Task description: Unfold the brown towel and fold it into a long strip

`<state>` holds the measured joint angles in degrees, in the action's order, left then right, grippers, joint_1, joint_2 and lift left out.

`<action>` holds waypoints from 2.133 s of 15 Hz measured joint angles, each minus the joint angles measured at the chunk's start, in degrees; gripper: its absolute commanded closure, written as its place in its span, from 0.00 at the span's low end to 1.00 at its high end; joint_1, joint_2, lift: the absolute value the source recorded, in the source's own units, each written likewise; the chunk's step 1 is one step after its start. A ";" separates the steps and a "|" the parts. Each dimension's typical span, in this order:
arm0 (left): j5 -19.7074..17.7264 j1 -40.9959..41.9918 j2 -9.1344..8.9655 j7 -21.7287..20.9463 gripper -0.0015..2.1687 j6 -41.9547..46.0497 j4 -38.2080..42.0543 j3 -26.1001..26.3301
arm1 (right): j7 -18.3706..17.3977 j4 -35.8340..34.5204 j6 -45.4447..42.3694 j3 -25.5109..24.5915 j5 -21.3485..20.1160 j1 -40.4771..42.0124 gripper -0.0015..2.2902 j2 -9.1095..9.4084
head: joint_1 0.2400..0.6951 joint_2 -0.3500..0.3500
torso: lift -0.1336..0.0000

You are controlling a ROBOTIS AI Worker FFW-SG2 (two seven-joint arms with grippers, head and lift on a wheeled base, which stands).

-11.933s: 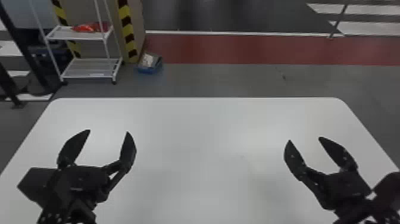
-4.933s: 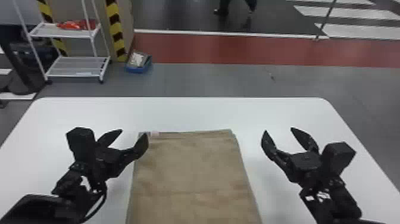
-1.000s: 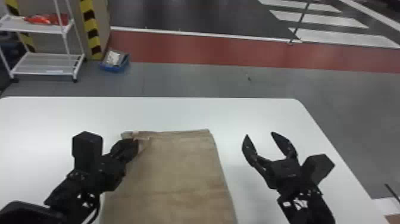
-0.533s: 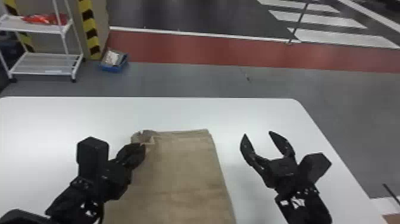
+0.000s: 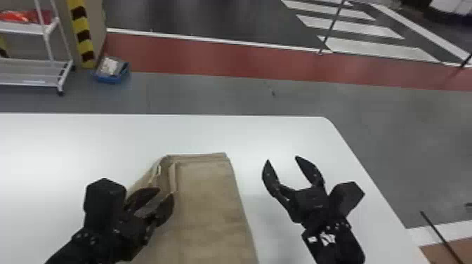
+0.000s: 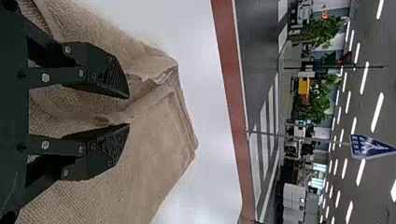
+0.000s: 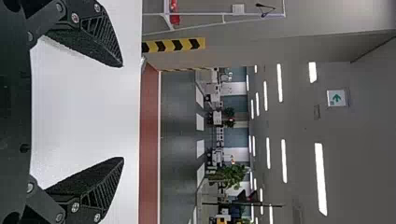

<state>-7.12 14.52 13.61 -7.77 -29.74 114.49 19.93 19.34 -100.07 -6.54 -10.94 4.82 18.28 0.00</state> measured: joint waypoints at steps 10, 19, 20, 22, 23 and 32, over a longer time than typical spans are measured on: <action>-0.18 -2.37 1.23 5.70 0.03 1.94 -1.89 -6.00 | 0.18 -4.77 1.39 2.53 -0.12 3.44 0.08 0.00 | 1.00 0.29 | 0.07; -4.78 -2.74 2.12 7.28 0.04 4.82 -2.25 -12.00 | 5.37 -8.57 11.82 11.03 -1.21 5.78 0.19 0.00 | 1.00 0.59 | 0.07; -5.01 -2.74 2.12 7.33 0.04 4.97 -2.51 -12.25 | 7.45 -8.47 13.03 12.26 -1.71 5.79 0.23 0.00 | 1.00 0.62 | 0.07; -5.22 -2.67 2.12 7.34 0.04 6.07 -2.98 -12.29 | 11.06 -8.00 14.41 13.84 -2.44 6.03 0.23 0.00 | 1.00 0.67 | 0.07; -5.25 -2.54 2.12 7.34 0.04 6.63 -3.16 -12.13 | 13.04 -7.81 14.75 14.37 -2.58 6.42 0.23 0.00 | 1.00 0.68 | 0.07; -5.20 -2.15 2.32 6.74 0.07 9.58 -4.02 -9.97 | 13.07 -6.75 10.59 17.51 -8.64 9.61 0.28 0.00 | 1.00 0.72 | 0.07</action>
<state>-12.31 12.38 15.93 -1.03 -20.16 110.48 9.96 32.41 -106.82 4.05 6.57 -3.83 27.89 0.00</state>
